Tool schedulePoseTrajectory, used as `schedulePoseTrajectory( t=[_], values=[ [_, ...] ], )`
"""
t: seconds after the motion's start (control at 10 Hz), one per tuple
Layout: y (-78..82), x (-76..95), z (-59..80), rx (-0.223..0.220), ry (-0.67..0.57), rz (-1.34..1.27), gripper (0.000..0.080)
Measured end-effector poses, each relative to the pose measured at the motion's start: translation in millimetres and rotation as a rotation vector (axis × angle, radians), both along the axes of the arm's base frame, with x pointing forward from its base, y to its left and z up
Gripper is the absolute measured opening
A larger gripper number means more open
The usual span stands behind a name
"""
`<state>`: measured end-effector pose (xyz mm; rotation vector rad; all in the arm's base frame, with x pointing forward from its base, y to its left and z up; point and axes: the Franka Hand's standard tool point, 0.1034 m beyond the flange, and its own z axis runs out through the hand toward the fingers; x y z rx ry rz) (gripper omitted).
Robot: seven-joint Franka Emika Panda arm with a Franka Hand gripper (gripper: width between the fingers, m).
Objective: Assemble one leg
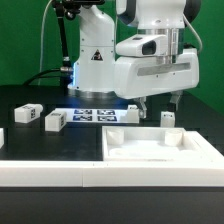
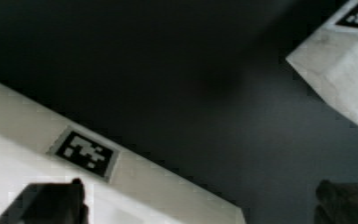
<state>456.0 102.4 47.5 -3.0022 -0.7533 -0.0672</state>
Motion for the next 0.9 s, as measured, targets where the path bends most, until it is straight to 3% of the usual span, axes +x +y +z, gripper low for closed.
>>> schedulePoseTrajectory(
  t=[0.2,0.6,0.9],
  values=[
    [1.5,-0.8,-0.3,0.02,0.002,-0.174,0.0649],
    [12.7,-29.7,-8.8,0.064,0.018,-0.621,0.0649],
    [19.1,-33.2,-11.1,0.081,0.038,-0.795,0.0649]
  ],
)
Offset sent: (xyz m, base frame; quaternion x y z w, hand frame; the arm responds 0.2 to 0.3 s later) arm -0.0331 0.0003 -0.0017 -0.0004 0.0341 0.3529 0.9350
